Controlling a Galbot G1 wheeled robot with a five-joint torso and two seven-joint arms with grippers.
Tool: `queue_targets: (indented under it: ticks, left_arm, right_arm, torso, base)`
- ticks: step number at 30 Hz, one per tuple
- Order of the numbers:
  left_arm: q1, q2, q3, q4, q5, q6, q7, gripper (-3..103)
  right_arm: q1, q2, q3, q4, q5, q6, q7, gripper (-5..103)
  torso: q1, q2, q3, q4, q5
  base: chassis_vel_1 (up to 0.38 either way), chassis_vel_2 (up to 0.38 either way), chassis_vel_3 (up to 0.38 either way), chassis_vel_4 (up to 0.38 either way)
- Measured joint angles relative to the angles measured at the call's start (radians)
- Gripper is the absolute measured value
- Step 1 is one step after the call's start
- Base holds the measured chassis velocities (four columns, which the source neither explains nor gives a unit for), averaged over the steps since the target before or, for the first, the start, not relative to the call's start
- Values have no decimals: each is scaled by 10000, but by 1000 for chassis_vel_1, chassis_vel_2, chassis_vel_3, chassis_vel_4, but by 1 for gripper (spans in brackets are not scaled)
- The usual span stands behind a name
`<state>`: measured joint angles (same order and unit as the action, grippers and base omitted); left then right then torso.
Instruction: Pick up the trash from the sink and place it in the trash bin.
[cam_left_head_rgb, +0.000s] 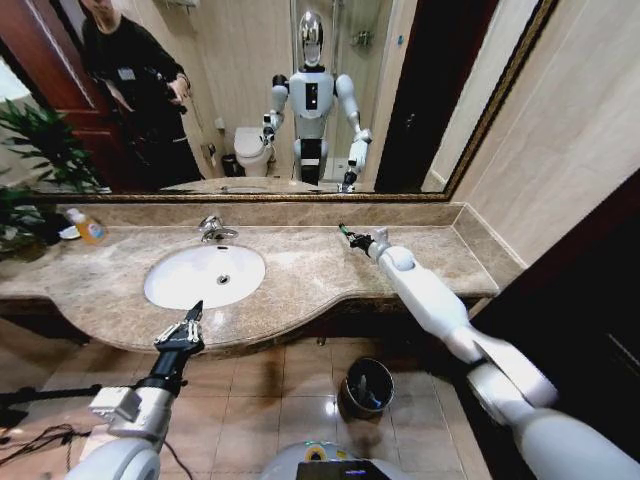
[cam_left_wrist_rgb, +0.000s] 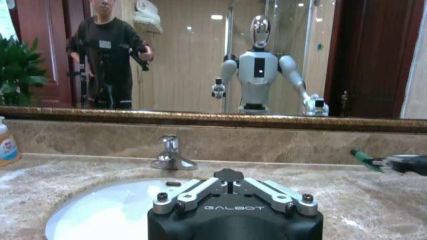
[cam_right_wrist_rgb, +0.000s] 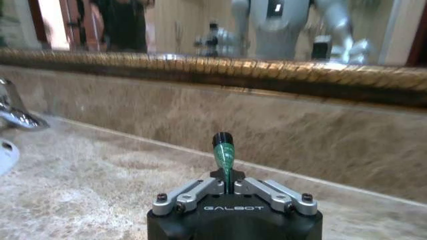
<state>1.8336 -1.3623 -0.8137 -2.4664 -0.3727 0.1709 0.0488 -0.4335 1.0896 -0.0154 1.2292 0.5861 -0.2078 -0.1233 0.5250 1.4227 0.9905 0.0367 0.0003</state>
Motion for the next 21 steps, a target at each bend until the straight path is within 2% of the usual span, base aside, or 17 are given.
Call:
queue_targets:
  ticks: [10, 12, 13, 16, 21]
  left_arm:
    - [0, -1, 0, 0, 0, 0, 2, 0]
    - [0, -1, 0, 0, 0, 0, -2, 0]
    - [0, -1, 0, 0, 0, 0, -2, 0]
    - [0, -1, 0, 0, 0, 0, -2, 0]
    - [0, 0, 0, 0, 0, 0, -1, 0]
  right_arm:
    - [-2316, -1230, 1609, 2497, 262, 253, 548, 3]
    - [-3330, -1602, 2173, 3519, 457, 284, 725, 3]
    - [-3330, -1602, 2173, 3519, 457, 284, 725, 3]
    - [-4864, -1889, 3157, 4773, 594, 316, 740, 3]
    - [-5683, -1816, 3687, 5478, 611, 493, 908, 3]
  torso:
    - [0, 0, -1, 2, 0]
    - [0, 0, 0, 1, 0]
    - [0, 0, 0, 1, 0]
    - [-1, 0, -1, -4, -3]
    - [-2, 1, -2, -3, -8]
  base:
    - [0, 0, 0, 0]
    - [0, 0, 0, 0]
    - [0, 0, 0, 0]
    - [0, 0, 0, 0]
    - [0, 0, 0, 0]
